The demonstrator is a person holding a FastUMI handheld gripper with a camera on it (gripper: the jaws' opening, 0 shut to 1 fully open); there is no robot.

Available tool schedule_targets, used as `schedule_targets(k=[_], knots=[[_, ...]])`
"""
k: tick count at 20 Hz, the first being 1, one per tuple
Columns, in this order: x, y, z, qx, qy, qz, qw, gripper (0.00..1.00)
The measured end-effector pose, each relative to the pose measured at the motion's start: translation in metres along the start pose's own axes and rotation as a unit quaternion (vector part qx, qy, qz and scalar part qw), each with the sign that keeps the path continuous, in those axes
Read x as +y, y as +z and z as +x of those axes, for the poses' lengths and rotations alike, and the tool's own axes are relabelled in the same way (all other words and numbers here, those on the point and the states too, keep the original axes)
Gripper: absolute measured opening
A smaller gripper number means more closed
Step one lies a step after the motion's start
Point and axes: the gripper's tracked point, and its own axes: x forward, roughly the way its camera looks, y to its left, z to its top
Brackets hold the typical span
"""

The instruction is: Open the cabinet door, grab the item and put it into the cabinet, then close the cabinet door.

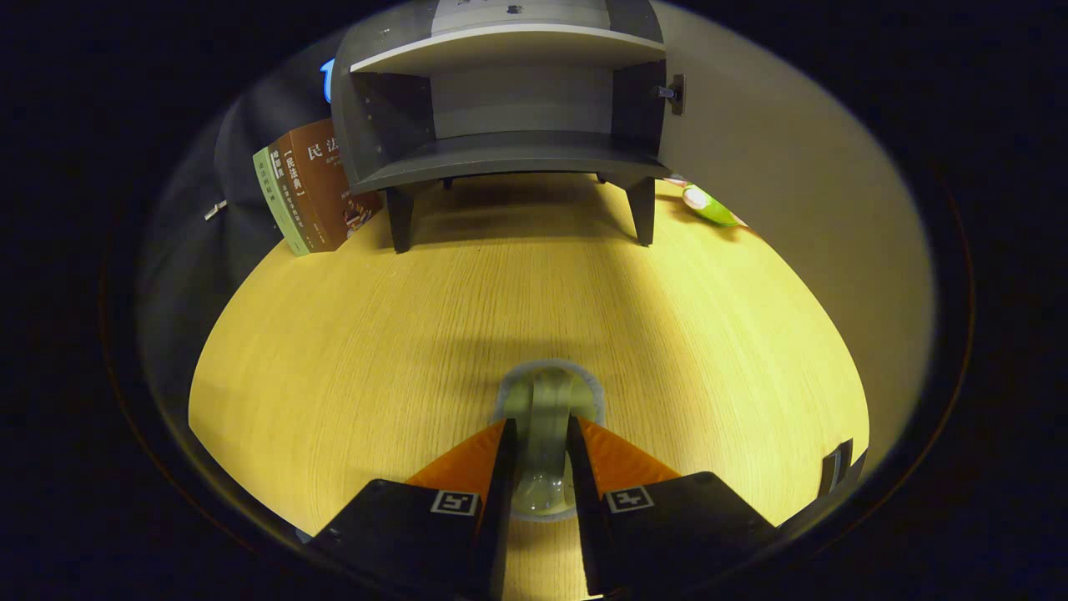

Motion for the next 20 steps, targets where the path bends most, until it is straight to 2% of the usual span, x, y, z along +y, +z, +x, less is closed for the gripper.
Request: schedule_targets(k=[1, 3, 4, 10, 20], knots=[[0.0, 0.0, -0.007, 0.006, -0.001, 0.004, 1.0, 0.21], [0.001, 0.0, -0.006, 0.007, 0.004, 0.008, 1.0, 0.21], [0.001, 0.002, -0.003, 0.003, 0.006, 0.009, 1.0, 0.15], [0.001, 0.024, -0.033, -0.024, 0.016, 0.01, 1.0, 0.14], [0.017, 0.113, -0.129, -0.084, 0.047, 0.02, 0.995, 0.14]])
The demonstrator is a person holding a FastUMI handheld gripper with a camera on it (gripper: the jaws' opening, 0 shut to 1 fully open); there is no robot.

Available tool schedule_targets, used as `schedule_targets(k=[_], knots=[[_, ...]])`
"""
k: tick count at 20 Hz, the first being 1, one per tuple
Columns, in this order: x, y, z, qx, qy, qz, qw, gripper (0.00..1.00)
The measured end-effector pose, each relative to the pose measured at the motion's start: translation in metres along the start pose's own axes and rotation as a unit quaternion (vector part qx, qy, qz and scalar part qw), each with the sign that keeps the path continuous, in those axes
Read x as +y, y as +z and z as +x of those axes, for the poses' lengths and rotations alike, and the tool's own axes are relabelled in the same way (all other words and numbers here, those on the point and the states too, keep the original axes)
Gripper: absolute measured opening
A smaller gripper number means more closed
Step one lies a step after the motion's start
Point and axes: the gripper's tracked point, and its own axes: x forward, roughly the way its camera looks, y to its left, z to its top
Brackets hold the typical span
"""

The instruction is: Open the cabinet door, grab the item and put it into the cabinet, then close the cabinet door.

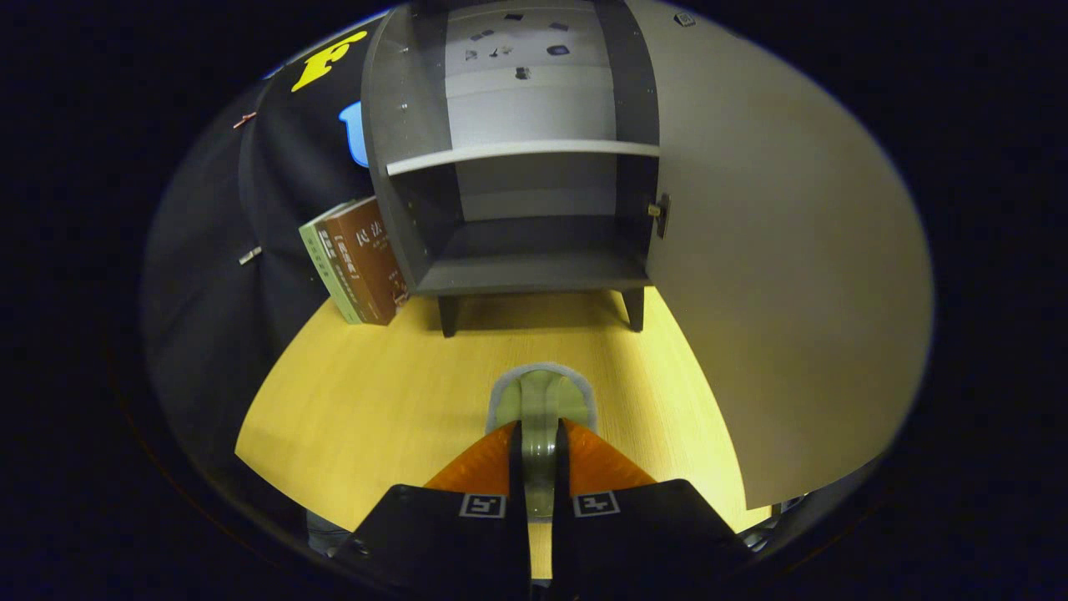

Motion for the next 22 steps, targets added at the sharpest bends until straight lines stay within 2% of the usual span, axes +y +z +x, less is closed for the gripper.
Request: schedule_targets(k=[11, 16, 22], knots=[[0.036, 0.167, -0.075, -0.098, 0.047, 0.012, 0.994, 0.14], [0.049, 0.238, -0.062, -0.129, 0.05, -0.009, 0.99, 0.14], [0.055, 0.296, -0.007, -0.134, 0.036, -0.018, 0.99, 0.14]])
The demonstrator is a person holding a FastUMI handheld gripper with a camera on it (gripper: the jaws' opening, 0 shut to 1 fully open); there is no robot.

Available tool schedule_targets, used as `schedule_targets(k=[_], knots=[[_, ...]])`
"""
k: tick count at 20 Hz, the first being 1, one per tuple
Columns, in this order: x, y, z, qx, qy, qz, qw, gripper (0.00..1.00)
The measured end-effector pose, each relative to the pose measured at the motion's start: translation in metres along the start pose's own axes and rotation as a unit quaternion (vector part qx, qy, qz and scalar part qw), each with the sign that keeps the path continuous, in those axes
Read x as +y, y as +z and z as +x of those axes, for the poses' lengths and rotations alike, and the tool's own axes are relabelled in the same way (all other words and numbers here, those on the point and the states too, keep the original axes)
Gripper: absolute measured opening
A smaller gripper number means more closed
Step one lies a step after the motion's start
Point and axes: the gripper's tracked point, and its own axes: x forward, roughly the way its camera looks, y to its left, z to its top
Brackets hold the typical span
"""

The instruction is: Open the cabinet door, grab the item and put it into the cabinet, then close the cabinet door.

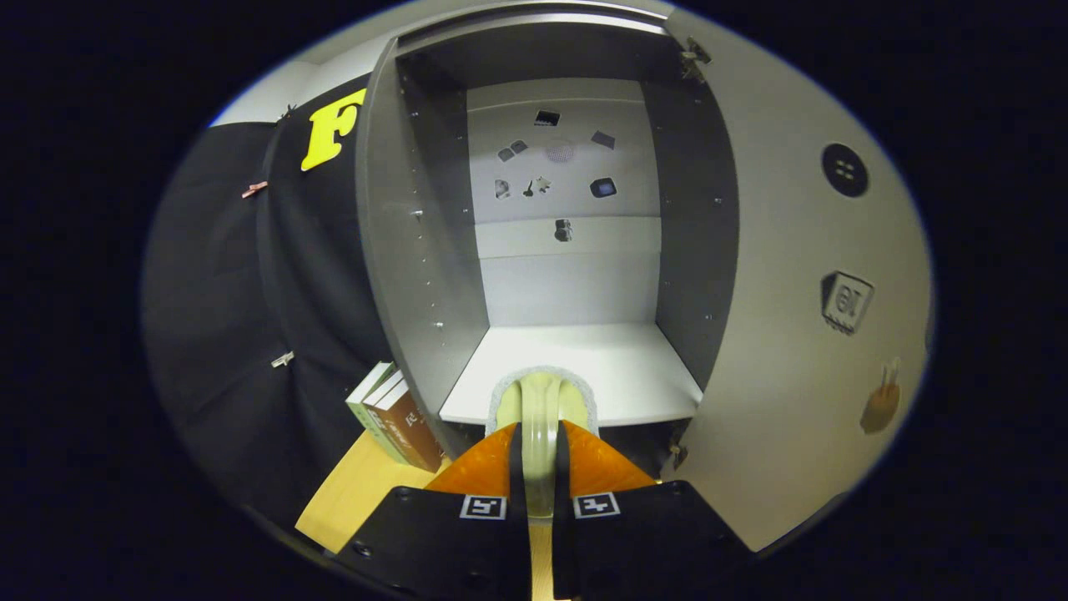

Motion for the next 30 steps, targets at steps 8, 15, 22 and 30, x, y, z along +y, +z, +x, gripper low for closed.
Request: schedule_targets(k=[8, 15, 22, 30], knots=[[-0.02, 0.016, 0.093, 0.019, -0.034, 0.004, 0.999, 0.14], [-0.046, 0.025, 0.151, 0.023, -0.062, 0.015, 0.998, 0.14], [-0.06, 0.023, 0.191, 0.029, -0.084, 0.016, 0.996, 0.16], [-0.065, 0.026, 0.198, 0.017, -0.094, 0.019, 0.995, 0.68]])
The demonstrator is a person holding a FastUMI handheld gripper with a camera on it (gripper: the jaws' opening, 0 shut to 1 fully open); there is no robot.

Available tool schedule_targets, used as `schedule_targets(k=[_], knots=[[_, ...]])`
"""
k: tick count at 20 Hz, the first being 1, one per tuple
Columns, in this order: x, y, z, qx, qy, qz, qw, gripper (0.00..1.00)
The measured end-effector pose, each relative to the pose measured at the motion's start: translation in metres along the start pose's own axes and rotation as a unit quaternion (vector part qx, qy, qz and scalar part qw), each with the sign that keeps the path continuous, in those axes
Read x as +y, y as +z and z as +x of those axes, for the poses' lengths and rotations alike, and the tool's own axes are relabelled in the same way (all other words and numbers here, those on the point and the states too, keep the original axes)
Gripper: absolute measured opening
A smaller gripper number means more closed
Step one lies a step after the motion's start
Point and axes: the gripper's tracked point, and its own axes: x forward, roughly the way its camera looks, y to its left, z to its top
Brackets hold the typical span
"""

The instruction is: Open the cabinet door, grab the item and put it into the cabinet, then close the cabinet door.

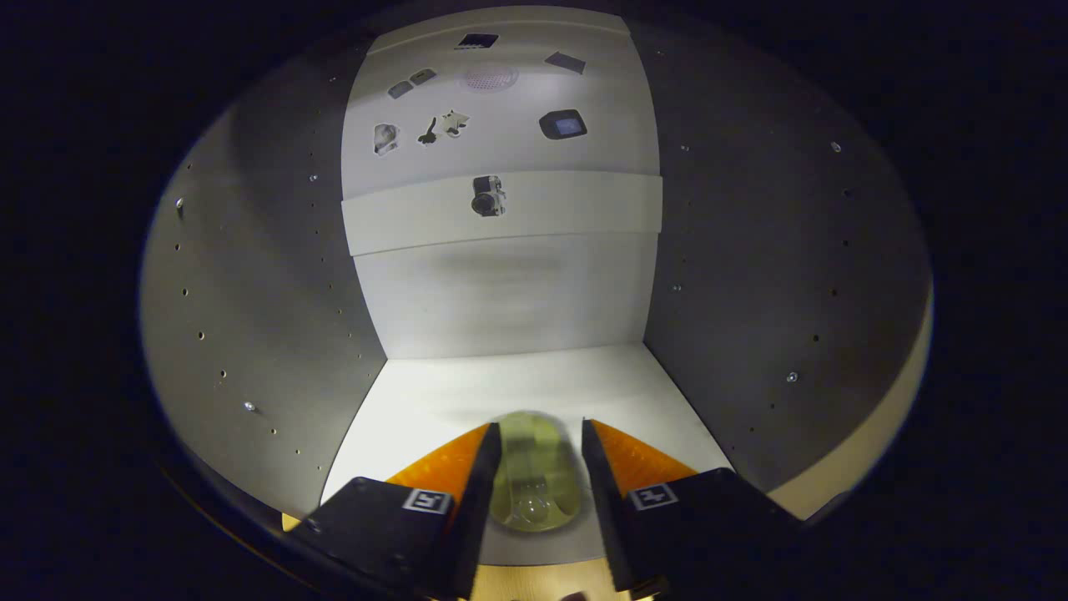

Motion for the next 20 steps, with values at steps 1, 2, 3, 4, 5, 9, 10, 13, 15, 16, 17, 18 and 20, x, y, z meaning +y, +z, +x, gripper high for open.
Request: schedule_targets(k=[1, 2, 3, 4, 5, 9, 10, 13, 15, 16, 17, 18, 20], knots=[[-0.001, 0.003, -0.002, -0.008, -0.002, -0.004, 1.0, 0.79], [-0.002, 0.008, -0.005, -0.019, -0.003, -0.007, 1.0, 0.89], [-0.001, 0.013, -0.009, -0.027, -0.002, -0.005, 1.0, 1.0], [0.0, 0.016, -0.013, -0.032, 0.001, 0.0, 0.999, 1.0], [0.001, 0.02, -0.018, -0.037, 0.003, 0.007, 0.999, 1.0], [0.001, 0.036, -0.056, -0.076, 0.008, 0.009, 0.997, 1.0], [0.001, 0.04, -0.069, -0.088, 0.009, 0.006, 0.996, 0.99], [-0.003, 0.054, -0.122, -0.136, 0.009, 0.0, 0.991, 1.0], [-0.011, 0.062, -0.162, -0.172, 0.004, -0.007, 0.985, 0.99], [-0.014, 0.067, -0.182, -0.191, 0.003, -0.01, 0.982, 1.0], [-0.018, 0.068, -0.203, -0.207, 0.002, -0.011, 0.978, 0.99], [-0.019, 0.07, -0.225, -0.22, 0.006, -0.011, 0.975, 0.99], [-0.022, 0.068, -0.263, -0.236, 0.016, -0.008, 0.972, 0.99]])
